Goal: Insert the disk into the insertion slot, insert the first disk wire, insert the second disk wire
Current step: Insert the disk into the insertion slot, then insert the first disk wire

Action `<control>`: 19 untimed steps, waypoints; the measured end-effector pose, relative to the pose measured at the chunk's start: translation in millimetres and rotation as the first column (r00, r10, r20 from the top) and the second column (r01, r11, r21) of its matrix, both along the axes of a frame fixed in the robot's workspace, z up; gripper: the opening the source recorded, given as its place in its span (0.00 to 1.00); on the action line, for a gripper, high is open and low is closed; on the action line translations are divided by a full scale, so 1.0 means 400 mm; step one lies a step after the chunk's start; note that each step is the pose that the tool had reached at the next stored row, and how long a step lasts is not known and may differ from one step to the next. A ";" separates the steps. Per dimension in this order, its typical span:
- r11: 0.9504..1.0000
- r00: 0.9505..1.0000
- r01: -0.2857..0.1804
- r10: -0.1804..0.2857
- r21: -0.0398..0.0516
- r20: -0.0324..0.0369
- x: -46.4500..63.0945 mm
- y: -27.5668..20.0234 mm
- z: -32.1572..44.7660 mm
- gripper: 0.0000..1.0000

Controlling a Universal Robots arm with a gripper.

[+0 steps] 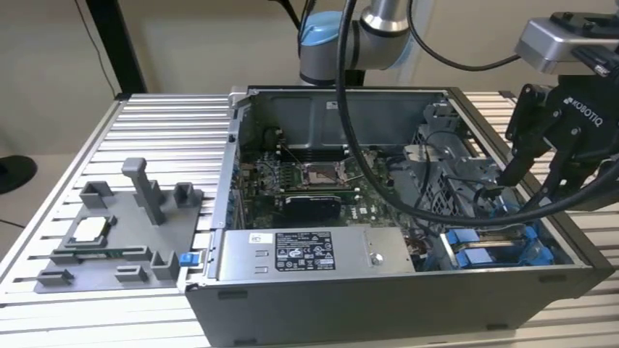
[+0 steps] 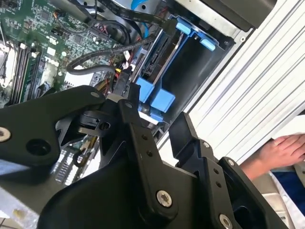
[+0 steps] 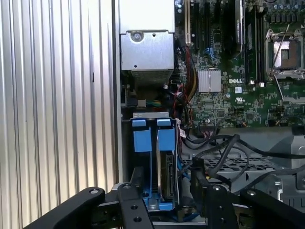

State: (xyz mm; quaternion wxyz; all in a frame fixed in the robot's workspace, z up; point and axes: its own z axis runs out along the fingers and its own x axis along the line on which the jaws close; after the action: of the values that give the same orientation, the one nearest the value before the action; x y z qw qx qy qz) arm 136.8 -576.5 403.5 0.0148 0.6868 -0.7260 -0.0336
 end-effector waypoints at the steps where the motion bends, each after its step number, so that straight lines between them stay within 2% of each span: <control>1: 1.000 1.000 0.000 0.000 0.000 0.000 -0.001 0.005 -0.001 1.00; 3: 1.000 1.000 0.000 0.000 0.000 0.002 -0.007 0.017 -0.002 1.00; 5: 1.000 1.000 0.000 0.000 0.000 0.007 -0.016 0.028 -0.005 1.00; 7: 1.000 1.000 -0.005 0.005 0.000 0.017 -0.018 0.035 -0.010 1.00; 11: 1.000 0.999 -0.031 0.031 0.000 0.041 -0.018 0.045 -0.018 1.00; 13: 0.999 0.998 -0.037 0.037 0.000 0.052 -0.018 0.055 -0.022 1.00; 17: 0.999 0.997 -0.038 0.038 -0.001 0.068 -0.027 0.079 -0.030 1.00; 19: 0.999 0.997 -0.038 0.038 -0.001 0.073 -0.030 0.081 -0.031 1.00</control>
State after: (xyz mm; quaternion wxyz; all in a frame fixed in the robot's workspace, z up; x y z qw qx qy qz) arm 124.6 -543.9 391.0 -0.0111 0.7013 -0.7128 -0.0084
